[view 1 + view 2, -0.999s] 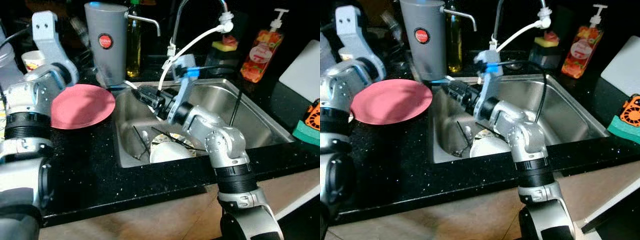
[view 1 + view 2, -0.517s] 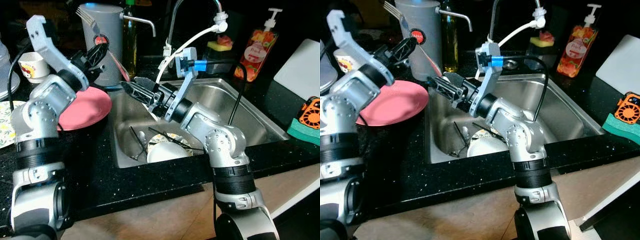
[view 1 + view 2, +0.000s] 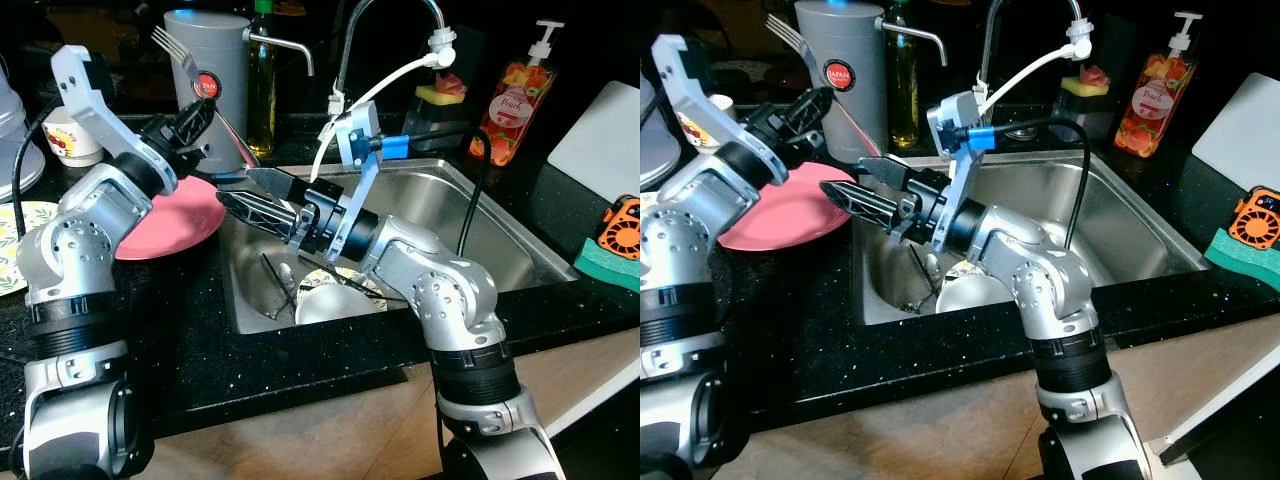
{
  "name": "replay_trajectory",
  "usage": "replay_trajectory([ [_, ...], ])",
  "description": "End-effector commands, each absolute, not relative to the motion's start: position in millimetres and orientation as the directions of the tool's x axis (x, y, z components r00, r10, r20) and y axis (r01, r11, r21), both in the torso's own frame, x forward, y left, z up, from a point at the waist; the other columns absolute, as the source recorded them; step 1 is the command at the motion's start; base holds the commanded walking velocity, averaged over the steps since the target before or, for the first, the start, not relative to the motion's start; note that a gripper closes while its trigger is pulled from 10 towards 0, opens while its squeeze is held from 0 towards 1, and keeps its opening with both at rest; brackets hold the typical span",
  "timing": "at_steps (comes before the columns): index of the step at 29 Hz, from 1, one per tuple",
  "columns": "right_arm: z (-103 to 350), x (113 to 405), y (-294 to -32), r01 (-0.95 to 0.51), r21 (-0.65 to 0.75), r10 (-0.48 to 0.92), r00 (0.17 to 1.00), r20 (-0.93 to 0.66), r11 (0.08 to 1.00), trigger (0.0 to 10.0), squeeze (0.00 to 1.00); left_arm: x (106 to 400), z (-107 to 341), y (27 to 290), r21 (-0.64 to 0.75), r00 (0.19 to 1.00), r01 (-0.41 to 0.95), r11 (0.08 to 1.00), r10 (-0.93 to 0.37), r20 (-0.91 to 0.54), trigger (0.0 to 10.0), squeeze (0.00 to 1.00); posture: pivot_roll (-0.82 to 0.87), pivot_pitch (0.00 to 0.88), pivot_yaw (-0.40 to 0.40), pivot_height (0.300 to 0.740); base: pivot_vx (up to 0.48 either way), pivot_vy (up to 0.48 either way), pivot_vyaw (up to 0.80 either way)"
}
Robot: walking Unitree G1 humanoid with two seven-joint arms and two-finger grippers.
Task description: Kitchen organization
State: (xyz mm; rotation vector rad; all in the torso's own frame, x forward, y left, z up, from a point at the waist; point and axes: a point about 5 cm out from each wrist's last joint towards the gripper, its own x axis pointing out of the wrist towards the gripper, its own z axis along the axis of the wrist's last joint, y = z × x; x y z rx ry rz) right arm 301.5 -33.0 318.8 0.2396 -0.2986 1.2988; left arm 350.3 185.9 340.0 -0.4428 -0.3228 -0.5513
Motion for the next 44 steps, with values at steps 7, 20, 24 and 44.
replay_trajectory([
  [7, 314, 291, -27, -0.969, -0.098, 0.940, 0.191, 0.282, 0.226, 10.0, 0.00, 352, 337, 179, -0.292, 0.813, 0.557, 0.777, -0.440, 0.381, 0.0, 0.00, -0.02, 0.065, -0.054, 0.740, 0.000, 0.000, 0.00],
  [20, 304, 304, -18, -0.932, -0.110, 0.923, 0.316, 0.218, 0.345, 10.0, 0.00, 347, 333, 146, -0.226, 0.749, 0.646, 0.729, -0.550, 0.369, 0.0, 0.00, -0.02, 0.075, -0.058, 0.740, 0.000, 0.000, 0.00],
  [24, 309, 305, -21, -0.931, -0.110, 0.919, 0.315, 0.238, 0.348, 10.0, 0.00, 350, 331, 150, -0.191, 0.768, 0.618, 0.763, -0.534, 0.354, 0.0, 0.00, -0.02, 0.081, -0.056, 0.740, 0.000, 0.000, 0.00],
  [44, 312, 305, -31, -0.933, -0.177, 0.940, 0.280, 0.197, 0.315, 10.0, 0.00, 354, 335, 173, -0.115, 0.817, 0.523, 0.845, -0.458, 0.352, 0.0, 0.00, -0.02, 0.089, -0.053, 0.740, 0.000, 0.000, 0.00],
])
